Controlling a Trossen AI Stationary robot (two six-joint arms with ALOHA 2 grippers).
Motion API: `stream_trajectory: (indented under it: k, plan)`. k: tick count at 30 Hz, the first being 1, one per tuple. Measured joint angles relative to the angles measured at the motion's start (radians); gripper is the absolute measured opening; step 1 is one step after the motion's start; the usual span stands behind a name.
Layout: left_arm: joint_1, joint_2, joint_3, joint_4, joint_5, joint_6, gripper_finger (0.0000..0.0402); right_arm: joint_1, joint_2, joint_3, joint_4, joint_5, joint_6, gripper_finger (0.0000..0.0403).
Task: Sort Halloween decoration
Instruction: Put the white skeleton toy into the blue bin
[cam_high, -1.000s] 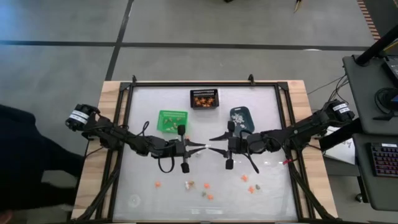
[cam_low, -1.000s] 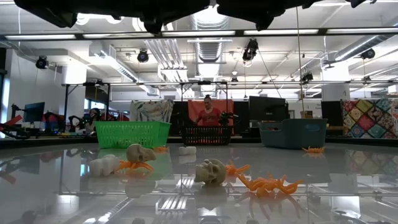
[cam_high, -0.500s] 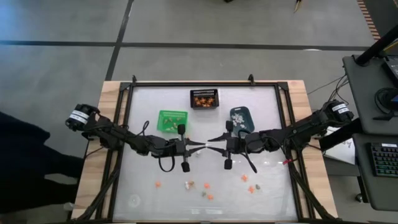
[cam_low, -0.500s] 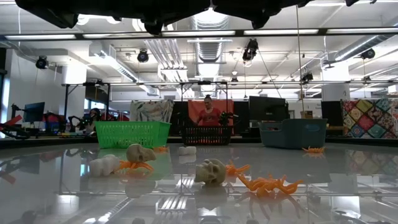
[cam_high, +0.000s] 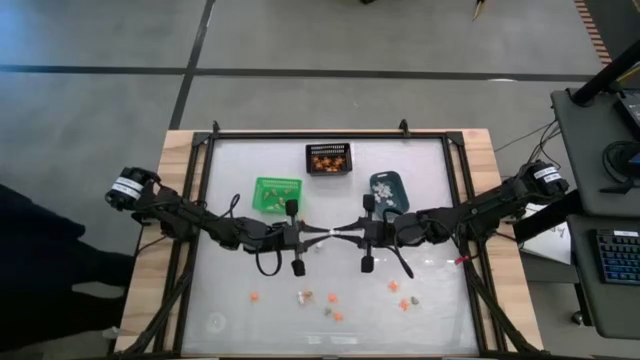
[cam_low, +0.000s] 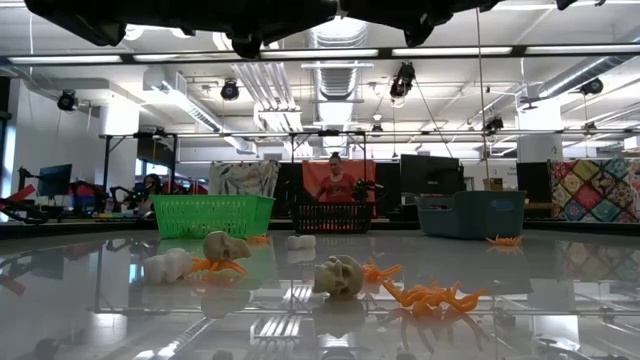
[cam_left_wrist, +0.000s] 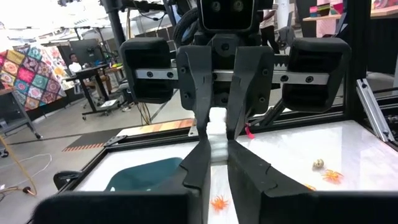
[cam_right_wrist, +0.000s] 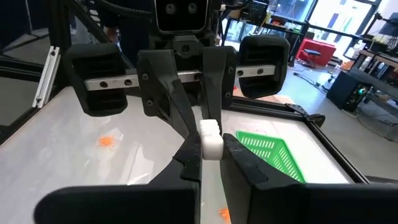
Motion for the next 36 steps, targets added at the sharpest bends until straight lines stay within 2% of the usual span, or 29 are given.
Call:
stream_trajectory:
  k: [5,9,12,14,17,19,24,32,36]
  plan:
    - [0.0,0.0,0.0,-0.011,0.0,-0.002,0.0081,0.0,-0.006,0.004,-0.029,0.004,0.018,0.0022]
    - [-0.003,-0.005,0.0,-0.077,-0.116,0.006,0.0122,-0.018,-0.038,0.038,-0.206,0.028,0.103,0.0022]
    - [-0.002,-0.006,-0.001,-0.117,-0.173,-0.006,0.0143,-0.068,-0.069,0.101,-0.507,0.121,0.288,0.0022]
    - [-0.002,-0.006,-0.001,-0.122,-0.174,-0.026,0.0151,-0.128,-0.075,0.162,-0.818,0.172,0.503,0.0022]
    - [-0.003,-0.006,-0.001,-0.122,-0.174,-0.05,0.0155,-0.238,-0.066,0.218,-1.214,0.172,0.806,0.0023]
    - [-0.002,-0.006,-0.001,-0.121,-0.174,-0.055,0.0155,-0.299,-0.061,0.222,-1.336,0.155,0.924,0.0023]
    - [-0.002,-0.006,-0.001,-0.115,-0.174,-0.056,0.0153,-0.417,-0.06,0.192,-1.341,0.048,0.933,0.0023]
    - [-0.002,-0.005,-0.001,-0.115,-0.174,-0.056,0.0153,-0.554,-0.061,0.173,-1.333,0.008,0.896,0.0023]
    - [-0.002,-0.005,-0.001,-0.117,-0.174,-0.063,0.0153,-0.585,-0.06,0.155,-1.312,-0.023,0.852,0.0028]
